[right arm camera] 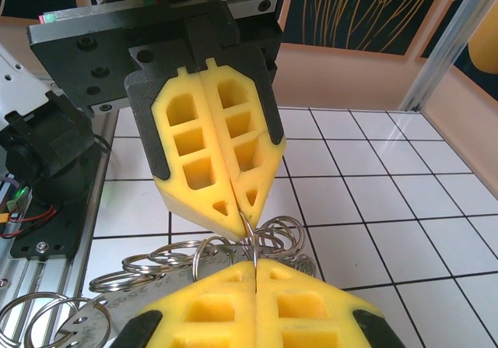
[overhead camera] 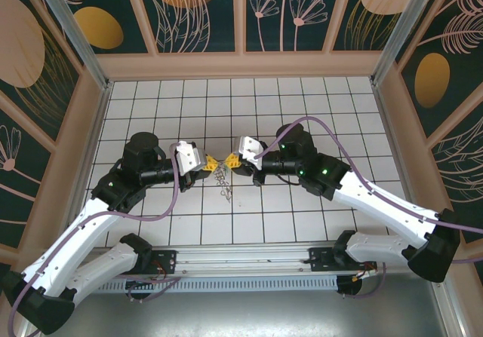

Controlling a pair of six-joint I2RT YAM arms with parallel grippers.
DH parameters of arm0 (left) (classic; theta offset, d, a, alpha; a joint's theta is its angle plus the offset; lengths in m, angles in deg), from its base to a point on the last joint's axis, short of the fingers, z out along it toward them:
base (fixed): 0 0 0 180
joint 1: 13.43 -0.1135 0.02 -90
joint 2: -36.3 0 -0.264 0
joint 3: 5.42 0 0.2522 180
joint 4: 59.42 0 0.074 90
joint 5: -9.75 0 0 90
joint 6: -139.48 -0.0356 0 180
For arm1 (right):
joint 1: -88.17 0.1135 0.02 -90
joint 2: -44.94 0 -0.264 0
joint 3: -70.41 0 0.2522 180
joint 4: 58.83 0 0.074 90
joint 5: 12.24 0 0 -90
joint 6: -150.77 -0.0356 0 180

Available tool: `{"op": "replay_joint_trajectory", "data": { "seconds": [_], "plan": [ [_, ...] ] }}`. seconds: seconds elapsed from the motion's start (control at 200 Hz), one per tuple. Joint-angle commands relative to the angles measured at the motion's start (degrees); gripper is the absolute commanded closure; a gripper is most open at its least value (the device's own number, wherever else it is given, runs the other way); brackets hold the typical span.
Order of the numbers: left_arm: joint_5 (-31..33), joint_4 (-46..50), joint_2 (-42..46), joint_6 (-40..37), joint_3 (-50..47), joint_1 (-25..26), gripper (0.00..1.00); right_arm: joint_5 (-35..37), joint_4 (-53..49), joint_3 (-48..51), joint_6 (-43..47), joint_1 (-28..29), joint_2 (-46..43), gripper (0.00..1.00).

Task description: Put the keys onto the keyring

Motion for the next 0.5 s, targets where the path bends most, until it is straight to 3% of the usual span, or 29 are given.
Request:
{"op": "replay_joint_trajectory", "data": {
  "seconds": [0.0,0.495],
  "plan": [
    [-0.31,-1.57,0.37,-0.21,1.11,0.33,1.00,-1.37,1.49,-1.24,-0.66,-0.34,0.52,1.00],
    [-0.13,-1.65,0.54,-0.14,1.01,0.33,1.00,-3.51,0.45,-0.88,-0.32,-0.28,1.48,1.00]
  ]
}}
